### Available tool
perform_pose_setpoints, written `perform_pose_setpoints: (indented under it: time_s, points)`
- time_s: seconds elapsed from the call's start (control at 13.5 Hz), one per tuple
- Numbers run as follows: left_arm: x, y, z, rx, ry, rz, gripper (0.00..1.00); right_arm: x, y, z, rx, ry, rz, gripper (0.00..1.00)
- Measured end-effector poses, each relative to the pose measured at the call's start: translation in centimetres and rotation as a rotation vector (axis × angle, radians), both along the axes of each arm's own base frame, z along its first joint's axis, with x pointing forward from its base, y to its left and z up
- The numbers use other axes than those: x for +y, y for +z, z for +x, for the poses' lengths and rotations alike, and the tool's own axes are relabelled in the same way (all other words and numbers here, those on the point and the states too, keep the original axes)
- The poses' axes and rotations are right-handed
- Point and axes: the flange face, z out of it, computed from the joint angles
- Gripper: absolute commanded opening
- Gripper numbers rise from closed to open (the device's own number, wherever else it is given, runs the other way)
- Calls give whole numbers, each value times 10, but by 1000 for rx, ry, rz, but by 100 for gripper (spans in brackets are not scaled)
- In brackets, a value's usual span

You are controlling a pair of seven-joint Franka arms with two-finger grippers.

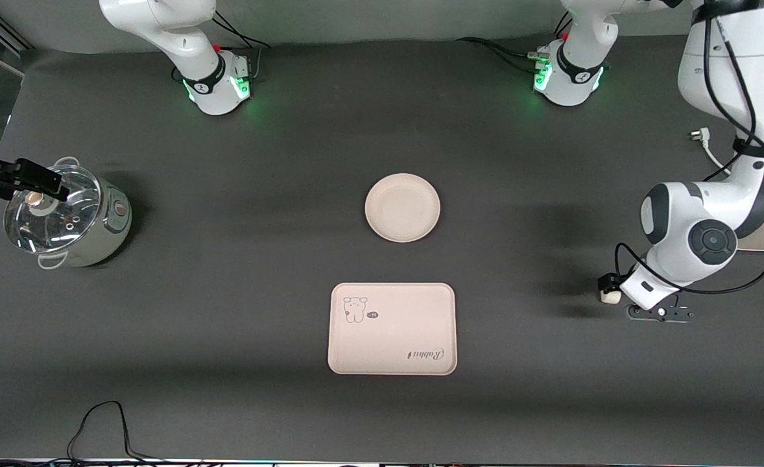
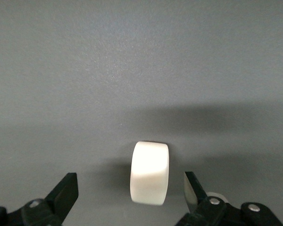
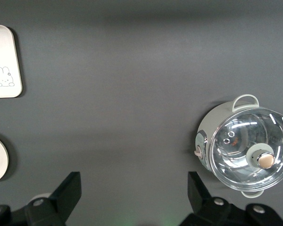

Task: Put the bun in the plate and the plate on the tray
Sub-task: 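Lower the left gripper onto the white bun and grasp it, then carry the bun with the left gripper over the cream plate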

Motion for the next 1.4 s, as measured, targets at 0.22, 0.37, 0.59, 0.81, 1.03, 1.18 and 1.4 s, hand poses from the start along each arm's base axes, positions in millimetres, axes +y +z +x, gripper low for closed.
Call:
perform_pose_setpoints:
  time_s: [0.22, 0.37, 0.59, 0.81, 1.03, 1.18, 1.4]
  points:
    - [0, -23, -3, 0, 48, -39, 72, 0, -4, 0, 8, 0, 0, 100]
    - [1, -28, -5, 7, 62, -49, 2, 0, -5, 0, 11, 0, 1, 100]
    - [1, -28, -5, 7, 64, -51, 0, 0, -6, 0, 12, 0, 1, 100]
    - [0, -22, -4, 23, 65, -52, 0, 0, -8, 0, 17, 0, 1, 100]
    - [-11, 32, -1, 61, 50, -64, 0, 0, -9, -1, 20, 0, 1, 100]
    - [-32, 95, 0, 77, 12, -81, 0, 0, -10, -1, 21, 0, 1, 100]
    - [-77, 193, -11, 93, -60, -106, 0, 0, -10, -1, 22, 0, 1, 100]
